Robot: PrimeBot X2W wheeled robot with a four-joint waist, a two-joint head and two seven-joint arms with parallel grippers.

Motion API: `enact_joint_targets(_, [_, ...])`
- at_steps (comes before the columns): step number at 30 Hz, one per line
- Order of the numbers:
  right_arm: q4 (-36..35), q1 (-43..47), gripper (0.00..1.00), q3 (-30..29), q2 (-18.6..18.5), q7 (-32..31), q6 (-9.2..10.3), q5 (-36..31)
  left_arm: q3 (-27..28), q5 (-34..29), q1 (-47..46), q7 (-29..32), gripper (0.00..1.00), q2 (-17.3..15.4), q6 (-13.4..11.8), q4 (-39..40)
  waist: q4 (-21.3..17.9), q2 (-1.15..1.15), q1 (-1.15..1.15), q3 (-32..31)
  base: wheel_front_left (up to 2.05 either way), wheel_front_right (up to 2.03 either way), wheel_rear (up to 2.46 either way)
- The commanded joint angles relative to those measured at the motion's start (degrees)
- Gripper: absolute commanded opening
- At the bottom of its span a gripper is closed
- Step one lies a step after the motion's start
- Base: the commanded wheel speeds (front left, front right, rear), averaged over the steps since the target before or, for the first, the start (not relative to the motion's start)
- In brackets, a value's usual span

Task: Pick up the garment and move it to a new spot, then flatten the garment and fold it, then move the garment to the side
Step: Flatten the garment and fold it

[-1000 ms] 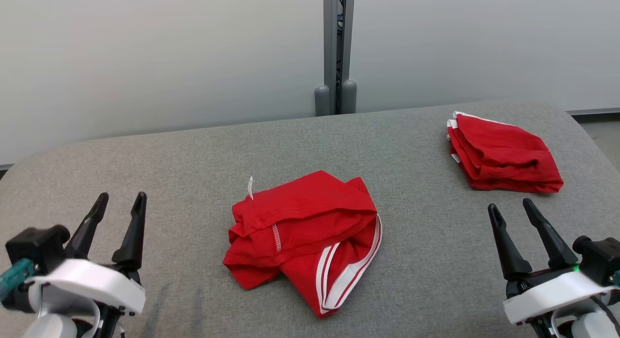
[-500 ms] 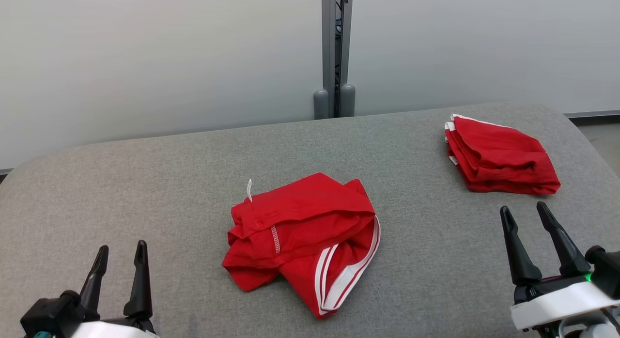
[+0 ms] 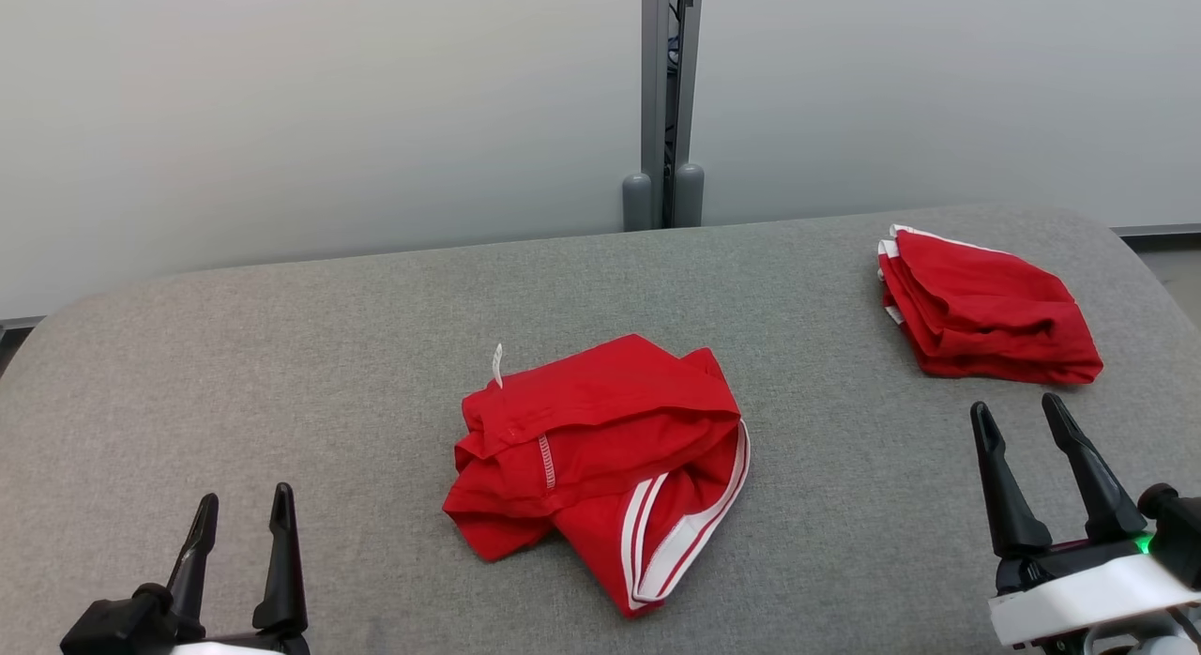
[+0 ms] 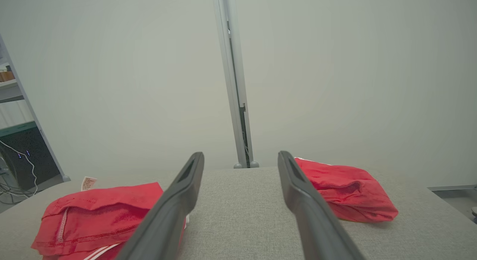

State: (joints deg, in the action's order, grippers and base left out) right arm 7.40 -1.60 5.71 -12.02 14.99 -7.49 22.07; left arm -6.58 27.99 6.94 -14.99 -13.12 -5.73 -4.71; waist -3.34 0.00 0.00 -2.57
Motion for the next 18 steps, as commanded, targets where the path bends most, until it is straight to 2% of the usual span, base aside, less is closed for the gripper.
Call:
enact_joint_targets(1, [-0.4,0.74,1.0,-0.41,-0.03,0.23,-0.01,0.12,0.47,-0.71,0.53,-0.26,1.0,0.35,0.55,-0.38,0.07,0.0,0.0,-0.04,0.0,0.0,0.0])
enact_joint_targets(18, [0.07,0.66,1.0,-0.13,-0.25,0.23,-0.02,0.56,2.54,-3.39,-0.3,-0.27,1.0,2.36,2.66,-2.31,0.51,0.0,0.0,-0.11,0.0,0.0,0.0])
